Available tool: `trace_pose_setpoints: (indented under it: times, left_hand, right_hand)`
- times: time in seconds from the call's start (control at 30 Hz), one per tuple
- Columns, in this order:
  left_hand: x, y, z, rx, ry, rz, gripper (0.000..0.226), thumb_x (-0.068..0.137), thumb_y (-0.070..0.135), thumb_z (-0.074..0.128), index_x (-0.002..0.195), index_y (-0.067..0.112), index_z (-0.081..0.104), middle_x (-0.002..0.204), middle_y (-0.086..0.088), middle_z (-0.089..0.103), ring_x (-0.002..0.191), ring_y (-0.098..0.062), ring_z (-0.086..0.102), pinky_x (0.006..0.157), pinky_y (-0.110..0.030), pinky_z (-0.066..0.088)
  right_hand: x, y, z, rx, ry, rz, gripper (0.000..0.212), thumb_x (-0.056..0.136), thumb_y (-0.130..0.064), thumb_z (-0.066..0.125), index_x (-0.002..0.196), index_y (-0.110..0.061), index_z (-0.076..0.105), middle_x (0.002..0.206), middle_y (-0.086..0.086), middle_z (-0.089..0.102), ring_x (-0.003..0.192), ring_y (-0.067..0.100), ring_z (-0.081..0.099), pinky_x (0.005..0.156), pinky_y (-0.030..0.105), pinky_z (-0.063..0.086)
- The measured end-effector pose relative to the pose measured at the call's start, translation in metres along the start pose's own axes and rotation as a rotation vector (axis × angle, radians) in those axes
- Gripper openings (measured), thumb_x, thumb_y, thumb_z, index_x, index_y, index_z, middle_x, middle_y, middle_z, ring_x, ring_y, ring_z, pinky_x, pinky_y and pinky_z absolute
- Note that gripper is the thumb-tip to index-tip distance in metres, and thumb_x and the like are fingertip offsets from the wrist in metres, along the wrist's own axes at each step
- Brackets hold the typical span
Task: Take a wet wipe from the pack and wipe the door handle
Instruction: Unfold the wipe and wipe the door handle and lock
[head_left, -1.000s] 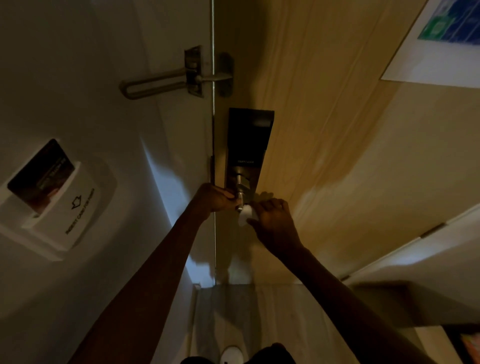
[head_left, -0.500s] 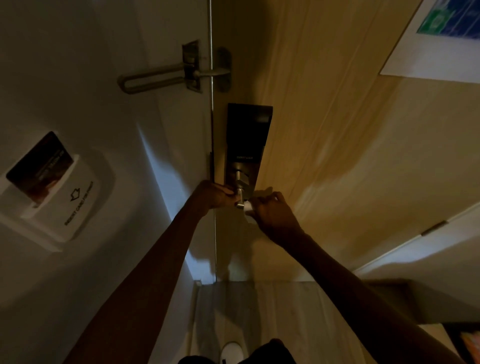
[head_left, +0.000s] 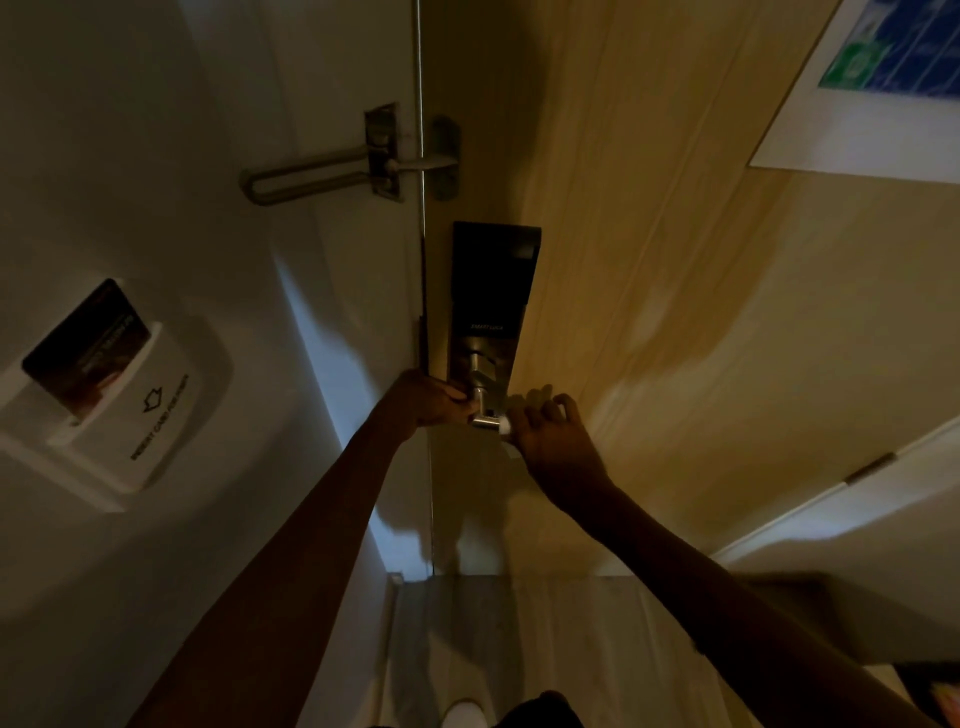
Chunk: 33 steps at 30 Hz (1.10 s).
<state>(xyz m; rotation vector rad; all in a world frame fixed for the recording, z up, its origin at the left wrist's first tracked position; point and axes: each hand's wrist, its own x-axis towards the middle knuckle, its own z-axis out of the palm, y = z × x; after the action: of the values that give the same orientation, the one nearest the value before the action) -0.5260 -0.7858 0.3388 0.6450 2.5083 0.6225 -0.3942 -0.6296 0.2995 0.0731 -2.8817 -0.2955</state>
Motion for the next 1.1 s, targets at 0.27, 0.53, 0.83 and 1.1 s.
trace_pose_setpoints:
  times: [0.27, 0.53, 0.83, 1.1]
  left_hand:
    - [-0.007, 0.006, 0.001, 0.079, -0.011, 0.078, 0.05, 0.09, 0.05, 0.043, 0.113, 0.013, 0.066, 0.11, -0.006, 0.069, 0.106, -0.019, 0.06, 0.089, -0.025, 0.043]
    - [-0.003, 0.006, 0.001, 0.063, 0.012, 0.038, 0.037, 0.094, 0.038, 0.05, 0.115, 0.013, 0.066, 0.116, -0.004, 0.068, 0.115, -0.017, 0.056, 0.09, -0.015, 0.034]
    - [-0.003, 0.002, 0.004, -0.09, 0.02, 0.008, 0.034, 0.089, 0.038, 0.058, 0.11, 0.013, 0.066, 0.109, -0.007, 0.07, 0.11, -0.019, 0.06, 0.098, -0.031, 0.046]
    - [-0.004, 0.003, 0.004, -0.218, 0.044, -0.044, 0.036, 0.091, 0.045, 0.048, 0.093, 0.015, 0.067, 0.096, -0.006, 0.072, 0.09, -0.017, 0.062, 0.08, -0.024, 0.043]
  right_hand:
    - [0.013, -0.013, 0.001, 0.163, 0.05, -0.057, 0.033, 0.094, -0.023, 0.047, 0.115, 0.0, 0.056, 0.093, 0.021, 0.064, 0.092, 0.04, 0.057, 0.086, 0.048, 0.037]
    - [0.007, -0.006, 0.0, 0.129, 0.067, -0.018, 0.037, 0.09, -0.024, 0.057, 0.115, 0.002, 0.056, 0.097, 0.022, 0.063, 0.091, 0.04, 0.06, 0.086, 0.049, 0.042]
    - [-0.009, 0.017, -0.002, 0.141, 0.114, -0.028, 0.035, 0.094, -0.028, 0.052, 0.119, -0.004, 0.048, 0.099, 0.019, 0.064, 0.088, 0.036, 0.06, 0.084, 0.047, 0.042]
    - [0.009, -0.01, -0.004, 0.181, 0.06, -0.026, 0.034, 0.093, -0.029, 0.042, 0.108, -0.003, 0.058, 0.096, 0.02, 0.064, 0.089, 0.039, 0.059, 0.085, 0.049, 0.043]
